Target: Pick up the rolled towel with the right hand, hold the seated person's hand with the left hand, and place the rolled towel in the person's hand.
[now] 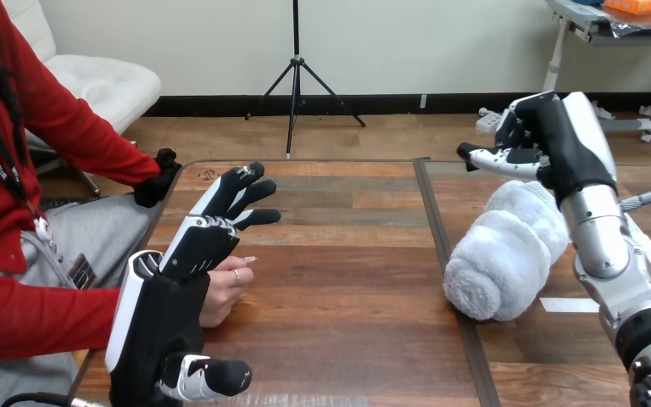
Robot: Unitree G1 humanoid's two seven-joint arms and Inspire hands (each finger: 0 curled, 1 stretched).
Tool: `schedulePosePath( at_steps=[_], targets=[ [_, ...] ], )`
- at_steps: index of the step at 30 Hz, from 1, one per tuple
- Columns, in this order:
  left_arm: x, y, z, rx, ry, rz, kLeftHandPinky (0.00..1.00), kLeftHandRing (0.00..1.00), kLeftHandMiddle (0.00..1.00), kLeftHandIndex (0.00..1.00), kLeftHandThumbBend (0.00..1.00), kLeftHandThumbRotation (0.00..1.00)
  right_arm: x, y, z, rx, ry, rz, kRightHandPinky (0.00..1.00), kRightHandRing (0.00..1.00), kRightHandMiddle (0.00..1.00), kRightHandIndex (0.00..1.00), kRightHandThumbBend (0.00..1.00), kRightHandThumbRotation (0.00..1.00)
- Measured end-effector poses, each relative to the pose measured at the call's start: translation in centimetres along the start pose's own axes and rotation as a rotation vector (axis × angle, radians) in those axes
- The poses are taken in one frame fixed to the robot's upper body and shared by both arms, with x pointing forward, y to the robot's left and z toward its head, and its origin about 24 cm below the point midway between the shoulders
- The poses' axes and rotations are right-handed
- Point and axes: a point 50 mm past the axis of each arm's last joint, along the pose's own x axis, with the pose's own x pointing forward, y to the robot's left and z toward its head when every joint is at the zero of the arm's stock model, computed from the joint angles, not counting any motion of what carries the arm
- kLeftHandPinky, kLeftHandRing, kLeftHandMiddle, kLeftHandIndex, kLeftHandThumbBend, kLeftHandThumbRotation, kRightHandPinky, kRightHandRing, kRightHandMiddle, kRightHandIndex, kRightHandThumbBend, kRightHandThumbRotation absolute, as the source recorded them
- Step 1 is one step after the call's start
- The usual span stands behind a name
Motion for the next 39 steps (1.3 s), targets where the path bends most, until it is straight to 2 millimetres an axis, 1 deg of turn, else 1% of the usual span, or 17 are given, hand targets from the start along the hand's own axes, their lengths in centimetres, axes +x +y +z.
schedulePosePath(
  at_steps=[7, 12, 15, 16, 24, 25, 30, 33, 34, 39],
  targets=[
    [0.0, 0.0, -0.2, -0.015, 0.013, -0.008, 0.78, 0.88, 0.93, 0.92, 0.96, 0.77, 0.0, -0.1, -0.2, -0.005, 0.016, 0.001, 0.17, 0.23, 0.30, 0.32, 0.74, 0.00],
    [0.0, -0.1, -0.1, -0.013, 0.011, -0.010, 0.77, 0.88, 0.92, 0.91, 0.95, 0.78, -0.1, -0.2, -0.4, -0.011, 0.020, 0.000, 0.20, 0.27, 0.34, 0.36, 0.77, 0.00],
    [0.0, -0.1, -0.1, -0.012, 0.011, -0.010, 0.77, 0.88, 0.92, 0.91, 0.95, 0.78, -0.1, -0.4, -0.4, -0.020, 0.020, 0.000, 0.23, 0.29, 0.37, 0.40, 0.79, 0.00],
    [0.0, -0.1, -0.1, -0.012, 0.010, -0.010, 0.77, 0.87, 0.92, 0.91, 0.95, 0.78, -0.1, -0.5, -0.4, -0.026, 0.020, 0.000, 0.25, 0.32, 0.39, 0.43, 0.80, 0.00],
    [0.0, -0.1, -0.1, -0.011, 0.010, -0.010, 0.77, 0.87, 0.92, 0.91, 0.96, 0.78, 0.0, -1.3, -0.6, -0.078, 0.011, 0.009, 0.34, 0.40, 0.47, 0.52, 0.81, 0.01],
    [0.0, -0.1, -0.1, -0.011, 0.010, -0.010, 0.77, 0.87, 0.92, 0.91, 0.96, 0.78, 0.0, -1.4, -0.6, -0.084, 0.008, 0.012, 0.36, 0.43, 0.49, 0.54, 0.82, 0.01],
    [0.0, -0.1, -0.1, -0.011, 0.010, -0.010, 0.77, 0.87, 0.92, 0.91, 0.95, 0.78, -0.1, -2.1, -0.6, -0.124, -0.004, 0.037, 0.41, 0.48, 0.53, 0.58, 0.83, 0.02],
    [0.0, -0.1, -0.1, -0.011, 0.010, -0.009, 0.77, 0.88, 0.92, 0.91, 0.95, 0.78, -0.1, -2.5, -0.7, -0.146, -0.009, 0.053, 0.45, 0.51, 0.56, 0.61, 0.83, 0.03],
    [0.0, -0.1, -0.1, -0.011, 0.010, -0.008, 0.78, 0.88, 0.92, 0.91, 0.95, 0.78, -0.1, -2.6, -0.7, -0.155, -0.010, 0.061, 0.48, 0.54, 0.58, 0.63, 0.82, 0.03],
    [0.0, -0.1, -0.1, -0.011, 0.010, -0.008, 0.78, 0.88, 0.92, 0.91, 0.96, 0.78, -0.1, -3.4, -0.9, -0.183, -0.013, 0.103, 0.54, 0.59, 0.63, 0.67, 0.82, 0.04]
  ],
)
